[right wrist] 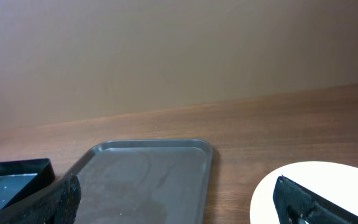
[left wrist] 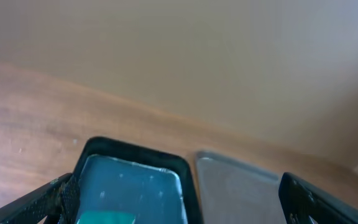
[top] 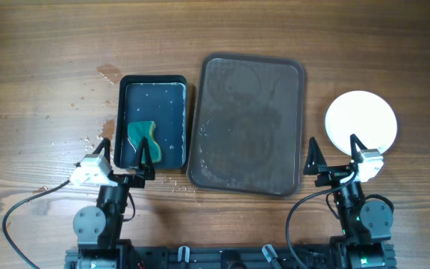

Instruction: Clean dirty plates on tray and stack at the side

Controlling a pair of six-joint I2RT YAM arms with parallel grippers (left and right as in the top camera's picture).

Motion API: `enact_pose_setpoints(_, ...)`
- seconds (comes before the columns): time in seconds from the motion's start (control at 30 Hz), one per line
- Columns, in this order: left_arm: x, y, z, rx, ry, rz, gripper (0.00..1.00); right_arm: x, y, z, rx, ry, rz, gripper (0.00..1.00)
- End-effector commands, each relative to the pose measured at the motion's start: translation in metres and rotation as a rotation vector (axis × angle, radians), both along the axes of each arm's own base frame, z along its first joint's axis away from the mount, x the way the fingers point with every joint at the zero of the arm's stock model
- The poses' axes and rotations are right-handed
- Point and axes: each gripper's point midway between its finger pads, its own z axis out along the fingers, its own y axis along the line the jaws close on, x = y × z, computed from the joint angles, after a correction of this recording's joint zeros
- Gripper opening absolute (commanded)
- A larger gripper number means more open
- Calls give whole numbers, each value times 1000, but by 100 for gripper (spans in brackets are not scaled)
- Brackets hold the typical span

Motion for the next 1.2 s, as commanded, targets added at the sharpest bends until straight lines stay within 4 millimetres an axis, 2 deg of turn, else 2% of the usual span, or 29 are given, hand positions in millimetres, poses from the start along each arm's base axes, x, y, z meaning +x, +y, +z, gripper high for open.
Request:
enact_pose_setpoints(0.0,-1,-4,-16,14,61,-20,100,0,0,1,-8,-9,-3,100)
enact_pose_setpoints(0.03,-1,-4,-24,14,91,-19,100,0,0,1,-9,-9,-3,100)
enact_pose_setpoints(1.17,-1,-4,-23,14,91,-19,100,0,0,1,-8,-9,-3,100)
